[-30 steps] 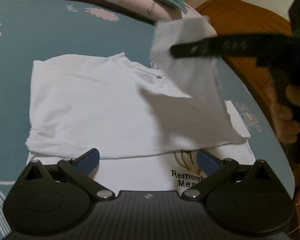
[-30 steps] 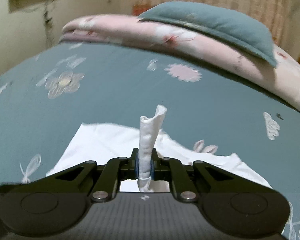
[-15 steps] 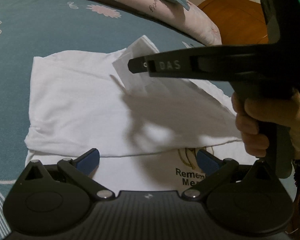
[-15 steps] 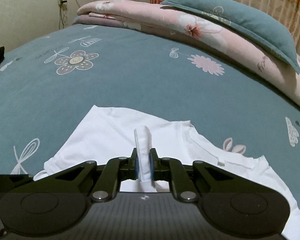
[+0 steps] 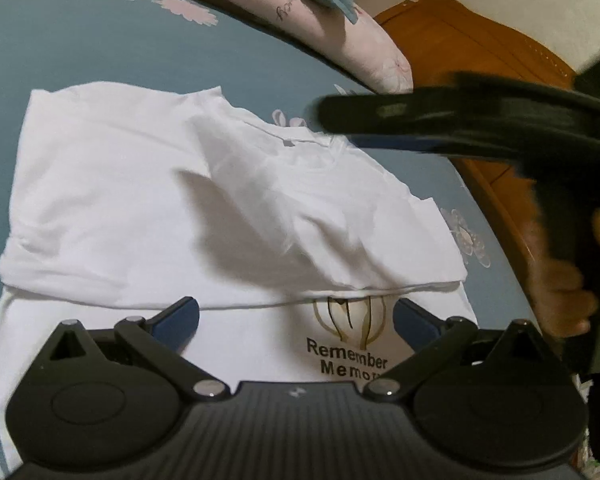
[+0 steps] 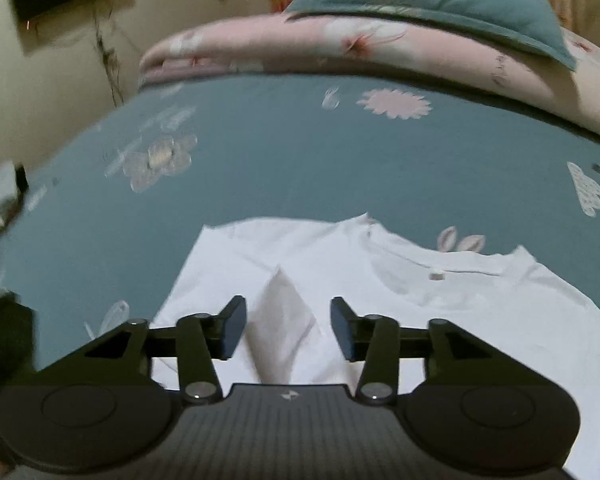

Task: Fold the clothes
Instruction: 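Open the right gripper to lay the sleeve on the shirt, then pull the open right gripper back from the shirt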

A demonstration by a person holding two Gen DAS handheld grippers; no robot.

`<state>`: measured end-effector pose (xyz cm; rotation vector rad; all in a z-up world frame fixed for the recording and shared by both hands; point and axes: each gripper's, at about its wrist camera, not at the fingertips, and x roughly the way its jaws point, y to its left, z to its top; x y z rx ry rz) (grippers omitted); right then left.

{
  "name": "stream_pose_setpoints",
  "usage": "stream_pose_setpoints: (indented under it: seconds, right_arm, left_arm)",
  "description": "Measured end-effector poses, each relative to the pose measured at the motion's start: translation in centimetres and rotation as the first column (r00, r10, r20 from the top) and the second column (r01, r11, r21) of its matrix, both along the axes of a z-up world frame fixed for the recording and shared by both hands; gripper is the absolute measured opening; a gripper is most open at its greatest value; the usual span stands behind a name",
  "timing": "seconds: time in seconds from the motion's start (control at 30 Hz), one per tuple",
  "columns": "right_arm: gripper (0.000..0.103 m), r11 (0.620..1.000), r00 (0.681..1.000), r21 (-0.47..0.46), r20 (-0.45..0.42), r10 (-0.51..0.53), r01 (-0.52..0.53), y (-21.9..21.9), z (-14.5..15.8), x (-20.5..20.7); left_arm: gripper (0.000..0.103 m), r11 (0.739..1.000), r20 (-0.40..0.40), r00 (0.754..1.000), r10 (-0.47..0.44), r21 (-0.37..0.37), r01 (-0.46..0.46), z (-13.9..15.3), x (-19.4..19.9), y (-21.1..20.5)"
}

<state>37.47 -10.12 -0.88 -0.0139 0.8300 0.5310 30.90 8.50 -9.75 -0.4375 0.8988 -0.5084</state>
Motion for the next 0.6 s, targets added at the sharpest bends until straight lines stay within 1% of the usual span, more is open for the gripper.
stream_pose_setpoints:
  seconds: [0.1,0.27,0.37,0.43,0.5,0.6]
  right_arm:
    - [0.055,0.999,0.999,0.016,0.007,-0.036,0.036,-2.2,1.2,-1.0]
    - [0.055,0.995,0.995,-0.038,0.028,-0.091,0.092,-6.4,1.3,-3.4]
    - [0.055,0.988,0.989,-0.032,0.01,-0.148,0.148,-9.9,-0.2,-5.6]
    - [0.055,0.981,0.981,-0.027,-0.013,-0.194,0.194,-12.2,-1.8,-7.3]
    - [0.055,0.97,0.97,-0.02,-0.041,-0.242,0.241,-14.1,-3.5,-8.8]
    - [0.055,0.948,0.945,0.015,-0.079,-0.316,0.318,-16.4,-5.9,-10.6]
  left_arm:
    - [0.102,0.999,-0.006,1.0,0.006,-0.032,-0.006,-0.3,0.3,0.1]
    - [0.102,0.992,-0.033,0.999,0.024,-0.123,-0.028,-1.4,1.1,1.0]
    - [0.102,0.979,-0.061,0.997,0.04,-0.198,-0.051,-1.8,1.8,1.8]
    - [0.102,0.969,-0.068,0.997,0.048,-0.239,-0.063,-2.1,2.3,2.1]
    - [0.102,0.965,-0.07,0.996,0.054,-0.251,-0.069,-2.2,2.5,2.4]
    - [0.102,0.963,-0.071,0.996,0.062,-0.258,-0.078,-2.2,2.7,2.9]
